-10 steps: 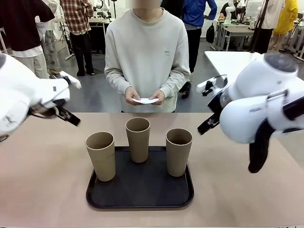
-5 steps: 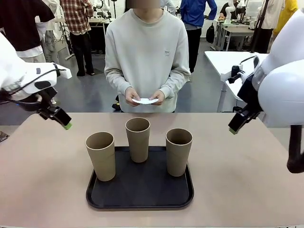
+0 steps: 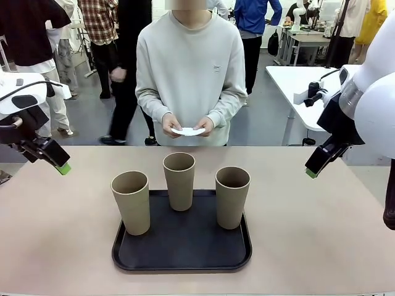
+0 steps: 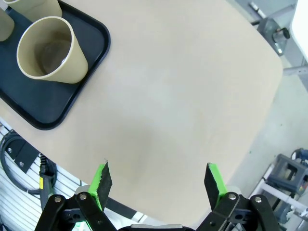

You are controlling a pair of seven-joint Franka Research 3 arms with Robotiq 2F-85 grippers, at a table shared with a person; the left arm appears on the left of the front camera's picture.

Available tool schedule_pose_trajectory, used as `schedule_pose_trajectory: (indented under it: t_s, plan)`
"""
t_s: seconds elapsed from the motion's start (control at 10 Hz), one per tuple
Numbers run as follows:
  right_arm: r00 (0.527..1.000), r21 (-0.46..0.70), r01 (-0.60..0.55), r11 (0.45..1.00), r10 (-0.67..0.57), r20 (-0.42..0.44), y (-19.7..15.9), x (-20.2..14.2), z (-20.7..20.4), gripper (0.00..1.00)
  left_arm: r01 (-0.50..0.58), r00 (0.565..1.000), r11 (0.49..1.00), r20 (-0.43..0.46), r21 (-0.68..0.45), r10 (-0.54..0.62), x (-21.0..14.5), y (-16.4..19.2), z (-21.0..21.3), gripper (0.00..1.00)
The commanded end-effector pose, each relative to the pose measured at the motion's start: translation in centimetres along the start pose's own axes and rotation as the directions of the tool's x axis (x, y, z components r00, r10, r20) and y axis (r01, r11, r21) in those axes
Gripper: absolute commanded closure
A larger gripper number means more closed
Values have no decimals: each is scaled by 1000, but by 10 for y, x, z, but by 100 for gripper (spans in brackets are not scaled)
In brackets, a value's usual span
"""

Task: Place coasters on the table and set cups on them.
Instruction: Pick up one Reusable plastic cup and place it on a coaster set by the human.

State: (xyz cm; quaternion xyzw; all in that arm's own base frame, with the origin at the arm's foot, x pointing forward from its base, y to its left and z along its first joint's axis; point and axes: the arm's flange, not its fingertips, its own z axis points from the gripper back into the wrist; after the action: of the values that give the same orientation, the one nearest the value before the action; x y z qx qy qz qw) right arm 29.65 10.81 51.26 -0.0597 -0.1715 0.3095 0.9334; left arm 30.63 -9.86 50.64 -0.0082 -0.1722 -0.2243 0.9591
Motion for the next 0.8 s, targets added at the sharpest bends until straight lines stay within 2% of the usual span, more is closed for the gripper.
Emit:
schedule_pose_trajectory:
  t_s: [0.0,0.2,0.3,0.4,0.5,0.6,0.7]
  plan:
    - [1000,-5,-4,1000,4,2,2,2,-1,0,8,1000,1000,-8,7,-8,3,1,-8,0]
    - [1000,0,-1,1000,1,0,0,0,0,0,2,1000,1000,-3,0,-2,1,0,-2,0]
    - [988,304,150,941,-152,-16,-10,-15,-10,0,33,999,972,-30,-232,-41,-5,3,-7,0]
    - [955,502,274,820,-294,-40,-30,-31,-8,0,-90,996,882,-47,-463,77,-12,17,-8,0]
    - [891,660,374,652,-451,-59,-57,-45,-5,0,-195,979,758,-71,-623,193,-13,36,-5,0]
    - [828,761,427,488,-549,-113,-79,-61,-8,0,-248,960,628,-102,-738,260,-15,49,-6,0]
    - [772,826,462,324,-606,-194,-104,-85,-20,0,-304,932,465,-159,-832,324,-21,75,-11,0]
